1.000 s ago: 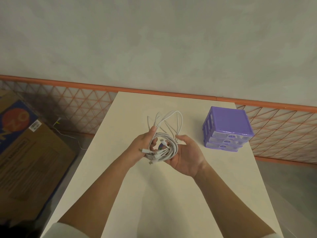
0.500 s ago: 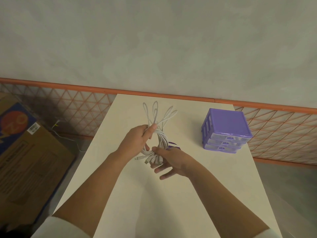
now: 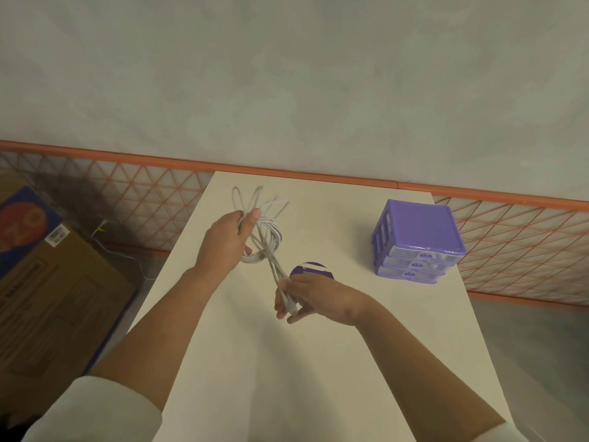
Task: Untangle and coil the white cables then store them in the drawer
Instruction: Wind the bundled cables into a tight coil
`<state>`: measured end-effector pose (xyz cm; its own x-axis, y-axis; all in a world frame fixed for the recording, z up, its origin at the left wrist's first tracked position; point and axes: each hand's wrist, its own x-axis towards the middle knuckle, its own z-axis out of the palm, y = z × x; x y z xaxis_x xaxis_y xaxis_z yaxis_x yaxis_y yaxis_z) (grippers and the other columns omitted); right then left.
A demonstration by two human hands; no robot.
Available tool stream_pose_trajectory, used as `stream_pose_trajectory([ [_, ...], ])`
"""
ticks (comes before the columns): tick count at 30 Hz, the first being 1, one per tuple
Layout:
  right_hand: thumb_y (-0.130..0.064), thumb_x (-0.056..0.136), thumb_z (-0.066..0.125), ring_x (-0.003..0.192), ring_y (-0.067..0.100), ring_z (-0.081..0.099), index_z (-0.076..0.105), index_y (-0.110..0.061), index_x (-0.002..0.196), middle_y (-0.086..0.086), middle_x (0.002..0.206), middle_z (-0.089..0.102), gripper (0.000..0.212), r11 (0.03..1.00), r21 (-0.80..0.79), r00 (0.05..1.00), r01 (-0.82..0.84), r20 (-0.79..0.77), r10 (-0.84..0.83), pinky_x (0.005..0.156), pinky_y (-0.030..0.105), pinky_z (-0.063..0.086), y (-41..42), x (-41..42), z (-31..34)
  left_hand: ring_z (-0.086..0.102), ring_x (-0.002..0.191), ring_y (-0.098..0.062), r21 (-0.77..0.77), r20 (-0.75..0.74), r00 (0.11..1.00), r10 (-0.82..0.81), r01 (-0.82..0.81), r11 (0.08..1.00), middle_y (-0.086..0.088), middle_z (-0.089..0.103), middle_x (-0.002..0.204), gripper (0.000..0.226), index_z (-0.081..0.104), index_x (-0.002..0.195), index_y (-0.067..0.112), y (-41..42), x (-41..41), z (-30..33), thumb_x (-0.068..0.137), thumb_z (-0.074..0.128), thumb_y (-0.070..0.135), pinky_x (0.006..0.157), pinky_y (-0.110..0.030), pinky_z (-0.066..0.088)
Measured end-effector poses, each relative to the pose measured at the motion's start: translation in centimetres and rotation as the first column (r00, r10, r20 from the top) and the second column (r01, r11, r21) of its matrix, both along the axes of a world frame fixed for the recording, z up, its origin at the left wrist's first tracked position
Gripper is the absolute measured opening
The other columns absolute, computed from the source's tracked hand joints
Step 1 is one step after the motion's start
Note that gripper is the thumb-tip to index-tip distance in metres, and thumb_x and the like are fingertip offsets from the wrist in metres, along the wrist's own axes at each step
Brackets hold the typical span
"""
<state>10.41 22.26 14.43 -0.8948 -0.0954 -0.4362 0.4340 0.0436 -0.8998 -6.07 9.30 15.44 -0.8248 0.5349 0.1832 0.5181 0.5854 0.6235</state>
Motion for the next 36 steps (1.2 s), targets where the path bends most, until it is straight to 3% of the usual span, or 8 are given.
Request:
stream_pose_trajectory([
  [10, -0.034, 0.096, 0.050, 0.074, 0.012, 0.054, 0.066, -0.015, 0.093, -0.004, 0.080, 0.058, 0.025, 0.807, 0.573, 0.977, -0.147, 0.211, 0.029, 0.063, 0.022, 0.041, 0.1, -0.8, -4.0, 0.066, 0.050, -0.009, 0.163, 0.105, 0.993, 0.059, -0.076, 0.984, -0.003, 0.059, 0.070, 0.050, 0.049, 0.072, 0.016, -0.1, -0.3, 0.0, 0.098, 0.035, 0.056, 0.053, -0.029, 0.036],
  [12, -0.030, 0.091, 0.061, 0.081, 0.011, 0.055, 0.057, -0.027, 0.102, -0.005, 0.089, 0.057, 0.012, 0.854, 0.520, 0.988, 0.014, 0.122, -0.090, 0.066, 0.021, 0.041, -0.5, -1.7, -3.4, 0.067, 0.051, -0.011, 0.185, 0.112, 0.993, 0.025, -0.045, 0.982, -0.006, 0.059, 0.068, 0.049, 0.049, 0.073, 0.014, 0.4, 0.6, -0.2, 0.098, 0.037, 0.055, 0.053, -0.029, 0.037],
  [14, -0.020, 0.089, 0.066, 0.089, 0.017, 0.062, 0.043, -0.027, 0.128, 0.002, 0.101, 0.064, 0.046, 0.927, 0.271, 0.960, 0.260, 0.027, -0.277, 0.070, 0.021, 0.047, -0.6, -3.0, -2.2, 0.066, 0.049, -0.010, 0.204, 0.110, 0.994, 0.000, -0.022, 0.979, -0.006, 0.060, 0.066, 0.048, 0.050, 0.073, 0.014, 0.9, 1.5, -0.2, 0.098, 0.038, 0.053, 0.053, -0.031, 0.042],
  [17, -0.015, 0.095, 0.059, 0.053, 0.018, 0.058, 0.047, -0.008, 0.118, 0.006, 0.068, 0.055, 0.028, 0.926, -0.091, 0.930, 0.367, 0.066, -0.362, 0.068, 0.036, 0.057, -1.1, -3.7, 0.2, 0.066, 0.049, -0.010, 0.245, 0.121, 0.993, -0.010, -0.020, 0.969, -0.005, 0.061, 0.066, 0.048, 0.051, 0.074, 0.014, 1.4, 2.1, -0.3, 0.097, 0.038, 0.054, 0.057, -0.036, 0.049],
  [20, -0.035, 0.096, 0.054, 0.033, 0.010, 0.035, 0.059, -0.006, 0.098, 0.000, 0.052, 0.038, 0.029, 0.912, 0.091, 0.905, 0.400, 0.119, -0.409, 0.042, 0.022, 0.041, -1.5, -3.5, 1.6, 0.066, 0.049, -0.009, 0.241, 0.116, 0.993, 0.016, -0.043, 0.970, -0.007, 0.062, 0.069, 0.052, 0.054, 0.077, 0.010, 1.4, 2.0, -0.4, 0.096, 0.038, 0.056, 0.059, -0.040, 0.052],
  [25, -0.051, 0.098, 0.045, 0.044, 0.011, 0.039, 0.056, -0.014, 0.068, -0.007, 0.048, 0.042, 0.049, 0.764, 0.320, 0.828, 0.560, -0.215, -0.517, 0.051, 0.027, 0.035, -1.8, -2.2, 1.7, 0.060, 0.058, -0.002, 0.265, 0.094, 0.983, 0.160, -0.180, 0.947, -0.005, 0.061, 0.072, 0.058, 0.059, 0.086, 0.004, 0.5, 0.3, 0.0, 0.097, 0.036, 0.055, 0.065, -0.037, 0.051],
  [28, -0.052, 0.098, 0.044, 0.052, 0.013, 0.036, 0.042, -0.015, 0.065, -0.006, 0.054, 0.042, 0.050, 0.708, 0.369, 0.797, 0.601, -0.337, -0.501, 0.054, 0.030, 0.033, -2.8, -0.8, 0.5, 0.059, 0.055, 0.004, 0.279, 0.077, 0.976, 0.204, -0.218, 0.935, -0.003, 0.056, 0.068, 0.058, 0.055, 0.084, 0.001, 0.1, -0.7, 1.1, 0.099, 0.035, 0.053, 0.052, -0.015, 0.039],
  [36, -0.042, 0.101, 0.042, 0.062, 0.020, 0.057, 0.054, -0.016, 0.081, 0.002, 0.069, 0.063, 0.035, 0.711, 0.575, 0.914, 0.404, -0.220, -0.341, 0.062, 0.035, 0.048, -3.2, -0.8, -2.2, 0.058, 0.049, 0.007, 0.428, 0.200, 0.968, 0.150, -0.225, 0.875, 0.000, 0.049, 0.070, 0.047, 0.049, 0.077, 0.013, 0.6, -0.4, 2.9, 0.101, 0.034, 0.050, 0.051, -0.016, 0.035],
])
